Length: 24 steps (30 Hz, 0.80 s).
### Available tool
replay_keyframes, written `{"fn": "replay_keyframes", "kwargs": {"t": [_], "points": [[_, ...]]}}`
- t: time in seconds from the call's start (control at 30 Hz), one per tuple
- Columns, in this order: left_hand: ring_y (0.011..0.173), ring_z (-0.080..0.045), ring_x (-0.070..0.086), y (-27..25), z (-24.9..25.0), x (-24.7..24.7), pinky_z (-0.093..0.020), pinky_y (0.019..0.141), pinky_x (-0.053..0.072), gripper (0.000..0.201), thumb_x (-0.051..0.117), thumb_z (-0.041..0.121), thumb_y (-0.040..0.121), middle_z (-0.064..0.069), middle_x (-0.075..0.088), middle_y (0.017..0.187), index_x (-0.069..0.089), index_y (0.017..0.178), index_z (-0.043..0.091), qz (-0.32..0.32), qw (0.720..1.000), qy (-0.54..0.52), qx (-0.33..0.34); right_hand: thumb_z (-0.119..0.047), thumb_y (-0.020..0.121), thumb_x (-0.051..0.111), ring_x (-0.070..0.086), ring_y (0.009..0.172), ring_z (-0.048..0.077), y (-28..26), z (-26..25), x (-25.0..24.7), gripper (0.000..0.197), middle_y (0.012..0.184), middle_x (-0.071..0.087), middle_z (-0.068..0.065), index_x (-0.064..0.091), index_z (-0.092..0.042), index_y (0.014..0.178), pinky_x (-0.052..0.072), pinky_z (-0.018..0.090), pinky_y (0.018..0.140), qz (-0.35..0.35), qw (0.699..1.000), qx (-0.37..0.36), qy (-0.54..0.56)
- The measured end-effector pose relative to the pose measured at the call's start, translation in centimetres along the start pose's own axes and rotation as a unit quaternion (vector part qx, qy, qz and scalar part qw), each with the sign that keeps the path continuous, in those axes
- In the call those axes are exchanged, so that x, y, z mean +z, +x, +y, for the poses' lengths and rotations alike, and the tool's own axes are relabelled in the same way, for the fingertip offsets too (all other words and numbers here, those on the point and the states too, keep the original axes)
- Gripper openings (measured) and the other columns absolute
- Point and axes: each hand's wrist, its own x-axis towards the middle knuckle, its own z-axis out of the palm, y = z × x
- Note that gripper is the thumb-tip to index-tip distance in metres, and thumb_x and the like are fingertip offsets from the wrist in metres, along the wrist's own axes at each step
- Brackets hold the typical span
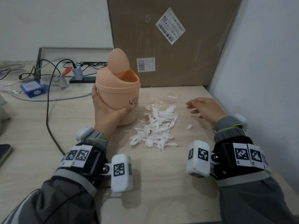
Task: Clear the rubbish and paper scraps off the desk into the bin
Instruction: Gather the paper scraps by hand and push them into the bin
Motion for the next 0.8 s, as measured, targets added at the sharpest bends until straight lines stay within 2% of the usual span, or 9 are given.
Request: {"fn": "replay_keyframes", "kwargs": {"t": [0.1, 0.2, 0.27, 0.37, 0.47, 0.57, 0.63, 0.73, 0.8], "points": [[0.138, -0.018, 0.041, -0.1, 0.0, 0.0, -0.049, 0.114, 0.040, 0.138, 0.089, 0.051, 0.046, 0.003, 0.033, 0.154, 0.002, 0.154, 0.039, -0.002, 1.000, 0.000, 0.001, -0.019, 0.093, 0.044, 0.056, 0.057, 0.018, 0.0, 0.8, -0.8, 0.023, 0.080, 0.064, 0.011, 0.064, -0.008, 0.090, 0.033, 0.023, 0.048, 0.020, 0.993, 0.070, -0.091], [0.139, -0.018, 0.041, 0.0, -0.1, 0.0, -0.049, 0.114, 0.040, 0.138, 0.090, 0.051, 0.047, 0.003, 0.033, 0.154, 0.002, 0.154, 0.040, -0.002, 1.000, 0.005, 0.001, -0.020, 0.097, 0.040, 0.059, 0.043, 0.017, -0.5, 0.7, -0.1, 0.025, 0.066, 0.058, 0.010, 0.057, -0.004, 0.088, 0.038, 0.020, 0.042, -0.080, 0.983, 0.123, -0.112], [0.139, -0.018, 0.041, 0.0, -0.1, 0.0, -0.050, 0.114, 0.040, 0.139, 0.090, 0.052, 0.046, 0.002, 0.033, 0.154, 0.003, 0.153, 0.040, -0.001, 1.000, 0.005, -0.001, -0.017, 0.098, 0.040, 0.063, 0.049, 0.019, -0.8, 0.2, 0.8, 0.022, 0.067, 0.057, 0.011, 0.055, -0.002, 0.091, 0.046, 0.020, 0.041, -0.125, 0.981, 0.128, -0.070], [0.138, -0.018, 0.041, 0.0, 0.0, 0.1, -0.049, 0.114, 0.040, 0.139, 0.090, 0.051, 0.045, 0.002, 0.033, 0.153, 0.004, 0.153, 0.041, 0.000, 1.000, 0.003, -0.001, -0.015, 0.098, 0.042, 0.066, 0.069, 0.017, -0.9, -0.2, 2.2, 0.020, 0.078, 0.060, 0.009, 0.058, -0.003, 0.097, 0.054, 0.020, 0.057, -0.179, 0.981, 0.077, -0.008], [0.138, -0.018, 0.041, 0.0, 0.1, 0.1, -0.050, 0.114, 0.040, 0.139, 0.090, 0.051, 0.044, 0.002, 0.033, 0.154, 0.003, 0.153, 0.040, -0.001, 1.000, 0.003, -0.001, -0.012, 0.098, 0.043, 0.065, 0.082, 0.012, -1.0, -0.5, 2.8, 0.020, 0.091, 0.066, 0.005, 0.062, -0.011, 0.095, 0.052, 0.021, 0.070, -0.203, 0.978, 0.014, 0.036], [0.139, -0.018, 0.040, 0.0, 0.0, 0.1, -0.050, 0.114, 0.040, 0.139, 0.090, 0.051, 0.045, 0.003, 0.032, 0.154, 0.003, 0.153, 0.040, -0.001, 1.000, 0.005, 0.000, -0.001, 0.092, 0.049, 0.065, 0.079, 0.013, -0.9, -0.4, 2.4, 0.020, 0.096, 0.067, 0.005, 0.062, -0.016, 0.091, 0.048, 0.020, 0.061, -0.125, 0.991, -0.044, 0.026], [0.139, -0.018, 0.040, 0.0, 0.1, 0.1, -0.050, 0.114, 0.040, 0.140, 0.090, 0.052, 0.045, 0.002, 0.032, 0.154, 0.003, 0.153, 0.040, -0.002, 1.000, 0.005, -0.002, 0.000, 0.085, 0.060, 0.063, 0.079, 0.016, -0.6, -0.1, 2.0, 0.022, 0.103, 0.064, 0.005, 0.062, -0.020, 0.094, 0.048, 0.025, 0.063, -0.071, 0.993, -0.077, -0.047], [0.140, -0.018, 0.040, 0.1, 0.1, 0.1, -0.050, 0.115, 0.039, 0.139, 0.091, 0.053, 0.045, 0.003, 0.032, 0.155, 0.003, 0.153, 0.042, -0.003, 1.000, 0.008, -0.001, -0.014, 0.077, 0.074, 0.059, 0.091, 0.021, -0.3, 0.1, 2.1, 0.051, 0.128, 0.046, 0.002, 0.053, -0.026, 0.122, 0.047, 0.030, 0.083, -0.118, 0.970, -0.080, -0.195], [0.139, -0.018, 0.040, 0.0, 0.0, 0.1, -0.049, 0.115, 0.039, 0.139, 0.091, 0.054, 0.045, 0.003, 0.032, 0.155, 0.003, 0.153, 0.041, -0.002, 1.000, 0.010, -0.001, -0.020, 0.076, 0.076, 0.055, 0.095, 0.018, -0.3, 0.0, 2.6, 0.069, 0.138, 0.036, 0.001, 0.043, -0.028, 0.137, 0.045, 0.028, 0.088, -0.148, 0.959, -0.087, -0.228]]}}
